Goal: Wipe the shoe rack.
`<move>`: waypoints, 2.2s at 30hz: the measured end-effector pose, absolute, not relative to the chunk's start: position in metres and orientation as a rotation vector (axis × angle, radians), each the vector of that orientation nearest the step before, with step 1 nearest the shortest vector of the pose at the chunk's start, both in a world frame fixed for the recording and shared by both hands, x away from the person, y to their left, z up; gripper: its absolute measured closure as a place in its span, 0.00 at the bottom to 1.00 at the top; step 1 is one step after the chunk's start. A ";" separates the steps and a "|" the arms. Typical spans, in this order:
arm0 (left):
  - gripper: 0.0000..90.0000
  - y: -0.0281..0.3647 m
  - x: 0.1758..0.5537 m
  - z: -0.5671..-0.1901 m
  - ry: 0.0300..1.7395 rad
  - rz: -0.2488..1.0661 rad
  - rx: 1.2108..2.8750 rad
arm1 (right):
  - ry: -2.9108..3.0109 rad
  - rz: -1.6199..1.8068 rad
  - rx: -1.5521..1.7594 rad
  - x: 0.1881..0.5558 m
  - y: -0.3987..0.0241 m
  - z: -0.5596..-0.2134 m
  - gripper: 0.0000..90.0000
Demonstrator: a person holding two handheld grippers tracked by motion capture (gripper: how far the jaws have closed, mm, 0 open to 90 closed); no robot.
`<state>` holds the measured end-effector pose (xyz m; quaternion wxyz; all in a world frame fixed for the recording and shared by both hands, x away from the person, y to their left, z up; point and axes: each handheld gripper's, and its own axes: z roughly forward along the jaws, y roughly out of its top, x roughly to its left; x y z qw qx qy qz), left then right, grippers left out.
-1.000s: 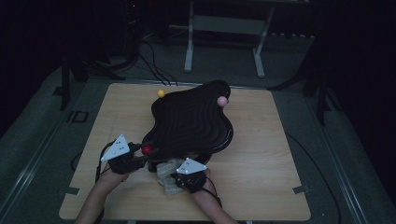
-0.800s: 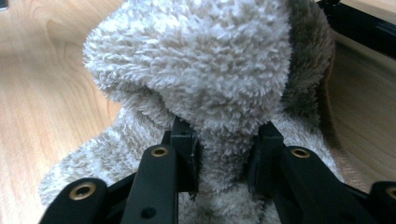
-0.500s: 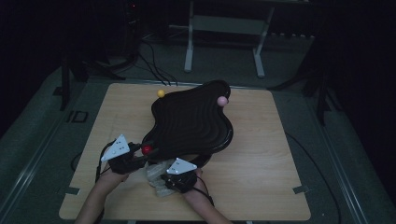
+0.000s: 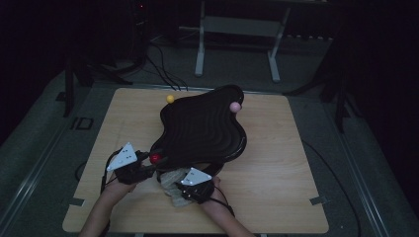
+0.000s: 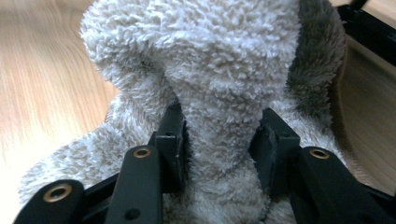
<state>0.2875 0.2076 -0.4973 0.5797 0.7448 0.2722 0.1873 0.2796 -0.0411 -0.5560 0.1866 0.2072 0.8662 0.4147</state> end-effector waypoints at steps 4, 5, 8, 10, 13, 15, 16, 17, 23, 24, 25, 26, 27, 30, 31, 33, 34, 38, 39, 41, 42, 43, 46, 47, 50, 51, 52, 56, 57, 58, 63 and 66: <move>0.67 0.208 0.288 -0.498 0.635 0.428 1.731 | 2.438 1.168 0.579 0.280 -0.055 -0.556 0.65; 0.67 0.209 0.288 -0.499 0.634 0.426 1.729 | 2.444 1.166 0.592 0.281 -0.059 -0.555 0.66; 0.67 0.209 0.288 -0.499 0.631 0.425 1.729 | 2.447 1.162 0.610 0.283 -0.070 -0.554 0.66; 0.67 0.209 0.288 -0.499 0.630 0.426 1.730 | 2.447 1.157 0.619 0.283 -0.077 -0.554 0.66; 0.67 0.209 0.288 -0.499 0.626 0.427 1.728 | 2.441 1.150 0.631 0.283 -0.087 -0.554 0.66; 0.67 0.209 0.288 -0.499 0.625 0.426 1.727 | 2.436 1.144 0.631 0.284 -0.091 -0.554 0.66; 0.67 0.209 0.288 -0.499 0.624 0.427 1.727 | 2.433 1.142 0.639 0.284 -0.095 -0.554 0.66; 0.67 0.209 0.288 -0.499 0.623 0.427 1.726 | 2.427 1.127 0.655 0.285 -0.103 -0.554 0.66; 0.67 0.209 0.289 -0.499 0.622 0.425 1.725 | 2.398 1.105 0.726 0.290 -0.129 -0.556 0.68; 0.67 0.209 0.289 -0.499 0.621 0.425 1.725 | 2.397 1.111 0.751 0.291 -0.134 -0.556 0.69; 0.67 0.209 0.289 -0.499 0.622 0.424 1.725 | 2.396 1.121 0.769 0.293 -0.140 -0.557 0.69; 0.67 0.209 0.289 -0.499 0.623 0.424 1.724 | 2.401 1.127 0.793 0.295 -0.144 -0.557 0.70; 0.67 0.209 0.289 -0.499 0.625 0.423 1.724 | 2.397 1.124 0.812 0.297 -0.148 -0.557 0.71; 0.67 0.209 0.289 -0.499 0.625 0.423 1.723 | 2.389 1.120 0.889 0.303 -0.160 -0.555 0.74; 0.67 0.209 0.289 -0.499 0.626 0.422 1.723 | 2.375 1.105 0.906 0.306 -0.162 -0.554 0.75; 0.67 0.209 0.289 -0.499 0.626 0.422 1.723 | 2.342 1.106 0.958 0.311 -0.166 -0.549 0.75; 0.67 0.209 0.289 -0.499 0.626 0.422 1.722 | 2.320 1.117 0.964 0.314 -0.166 -0.545 0.75; 0.67 0.209 0.289 -0.499 0.626 0.422 1.723 | 2.268 1.157 0.968 0.329 -0.163 -0.529 0.71; 0.67 0.209 0.289 -0.499 0.625 0.423 1.724 | 2.268 1.162 0.971 0.334 -0.161 -0.526 0.68; 0.67 0.209 0.289 -0.499 0.624 0.427 1.722 | 2.259 1.159 1.011 0.343 -0.155 -0.524 0.59; 0.67 0.209 0.289 -0.499 0.623 0.427 1.723 | 2.277 1.150 1.005 0.349 -0.153 -0.526 0.56; 0.66 0.209 0.289 -0.499 0.623 0.431 1.724 | 2.290 1.136 1.032 0.352 -0.149 -0.529 0.53; 0.66 0.209 0.289 -0.499 0.623 0.432 1.724 | 2.314 1.095 1.044 0.356 -0.144 -0.542 0.52; 0.66 0.208 0.289 -0.500 0.623 0.433 1.724 | 2.302 1.102 1.045 0.354 -0.144 -0.543 0.52; 0.66 0.208 0.288 -0.499 0.626 0.432 1.724 | 2.295 1.101 1.023 0.348 -0.144 -0.546 0.54; 0.66 0.208 0.288 -0.499 0.626 0.434 1.725 | 2.293 1.099 1.022 0.346 -0.144 -0.545 0.55; 0.66 0.208 0.288 -0.500 0.626 0.435 1.724 | 2.295 1.095 1.018 0.344 -0.144 -0.545 0.56; 0.66 0.208 0.288 -0.499 0.630 0.442 1.729 | 2.298 1.110 0.996 0.333 -0.144 -0.547 0.58; 0.66 0.208 0.288 -0.499 0.630 0.443 1.728 | 2.297 1.115 0.982 0.330 -0.143 -0.547 0.59; 0.66 0.208 0.287 -0.500 0.630 0.445 1.727 | 2.297 1.124 0.977 0.328 -0.143 -0.548 0.59; 0.66 0.208 0.287 -0.499 0.630 0.447 1.727 | 2.321 1.139 0.960 0.320 -0.145 -0.548 0.65; 0.66 0.208 0.288 -0.500 0.629 0.447 1.728 | 2.345 1.180 0.971 0.312 -0.148 -0.552 0.72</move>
